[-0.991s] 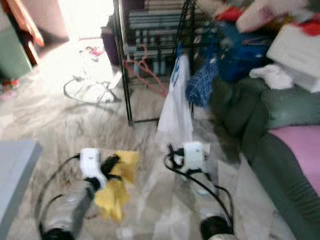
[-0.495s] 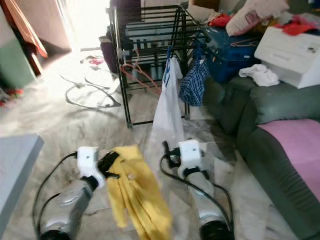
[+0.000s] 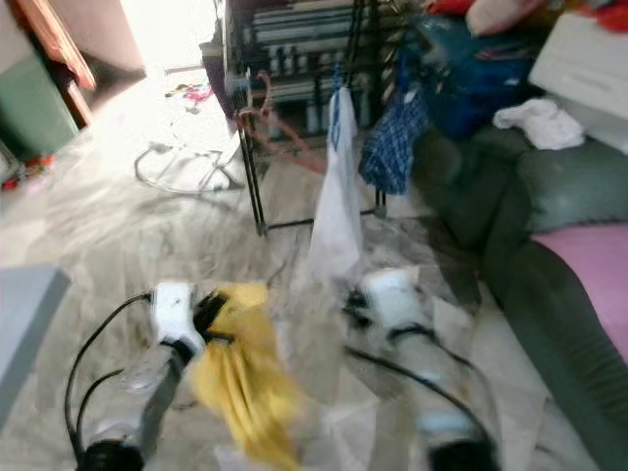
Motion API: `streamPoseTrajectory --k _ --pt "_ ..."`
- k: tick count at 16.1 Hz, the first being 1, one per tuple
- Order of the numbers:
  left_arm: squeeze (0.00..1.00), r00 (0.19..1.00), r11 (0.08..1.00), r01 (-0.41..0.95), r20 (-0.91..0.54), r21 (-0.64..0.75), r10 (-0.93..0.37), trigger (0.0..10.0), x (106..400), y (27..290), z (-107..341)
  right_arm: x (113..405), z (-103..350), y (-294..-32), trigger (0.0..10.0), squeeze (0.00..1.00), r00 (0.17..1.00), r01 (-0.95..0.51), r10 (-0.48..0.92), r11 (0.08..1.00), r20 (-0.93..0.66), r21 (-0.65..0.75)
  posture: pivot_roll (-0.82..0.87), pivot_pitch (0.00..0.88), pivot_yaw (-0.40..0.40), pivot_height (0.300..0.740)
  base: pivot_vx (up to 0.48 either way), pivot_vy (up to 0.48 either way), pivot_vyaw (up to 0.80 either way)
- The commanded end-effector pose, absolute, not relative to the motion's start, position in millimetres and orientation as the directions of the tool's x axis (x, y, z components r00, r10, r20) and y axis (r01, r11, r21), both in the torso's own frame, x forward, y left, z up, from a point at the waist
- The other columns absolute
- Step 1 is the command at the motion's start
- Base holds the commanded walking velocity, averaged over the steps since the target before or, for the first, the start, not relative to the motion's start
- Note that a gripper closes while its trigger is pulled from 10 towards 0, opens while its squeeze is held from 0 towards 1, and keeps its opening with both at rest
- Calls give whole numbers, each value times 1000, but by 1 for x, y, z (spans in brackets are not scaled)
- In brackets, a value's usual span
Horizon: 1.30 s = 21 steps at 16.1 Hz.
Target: Hang hanger
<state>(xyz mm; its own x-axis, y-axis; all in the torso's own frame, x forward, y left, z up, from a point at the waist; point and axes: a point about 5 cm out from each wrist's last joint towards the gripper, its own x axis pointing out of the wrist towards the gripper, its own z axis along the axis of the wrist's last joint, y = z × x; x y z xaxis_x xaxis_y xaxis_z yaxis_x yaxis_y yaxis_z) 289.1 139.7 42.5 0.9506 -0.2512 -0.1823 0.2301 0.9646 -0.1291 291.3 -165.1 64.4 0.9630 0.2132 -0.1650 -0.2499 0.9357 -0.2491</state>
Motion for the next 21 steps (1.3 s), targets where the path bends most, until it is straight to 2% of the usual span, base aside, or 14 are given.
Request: streamPoseTrajectory --k 1,4,8,12,14,17,21 --pt "0 979 983 166 -105 -77 -174 10000 296 163 61 294 80 -147 10000 0 949 -313 292 911 -118 -268 -159 0 38 740 0 0 0" --pt "0 986 982 163 -22 -94 -165 10000 308 168 85 295 86 -144 10000 0 948 -318 300 914 -109 -250 -143 0 26 740 0 0 0" --pt "0 990 971 141 53 -191 -133 10000 312 169 108 295 90 -132 10000 0 967 -252 245 957 -68 -146 -123 0 12 740 0 0 0" --pt "0 988 961 155 28 -227 -153 10000 308 162 102 291 88 -129 10000 0 978 -205 198 971 -63 -124 -139 0 7 740 0 0 0" --pt "0 974 934 223 14 -279 -228 10000 302 150 98 286 83 -126 10000 0 977 -208 201 974 -76 -91 -151 0 9 740 0 0 0" --pt "0 963 918 261 21 -298 -267 10000 299 145 95 287 85 -130 10000 0 977 -210 203 972 -71 -103 -154 0 9 740 0 0 0" --pt "0 959 911 273 16 -310 -282 10000 297 143 95 296 92 -141 10000 0 984 -175 170 979 -50 -108 -150 0 9 740 293 0 0"
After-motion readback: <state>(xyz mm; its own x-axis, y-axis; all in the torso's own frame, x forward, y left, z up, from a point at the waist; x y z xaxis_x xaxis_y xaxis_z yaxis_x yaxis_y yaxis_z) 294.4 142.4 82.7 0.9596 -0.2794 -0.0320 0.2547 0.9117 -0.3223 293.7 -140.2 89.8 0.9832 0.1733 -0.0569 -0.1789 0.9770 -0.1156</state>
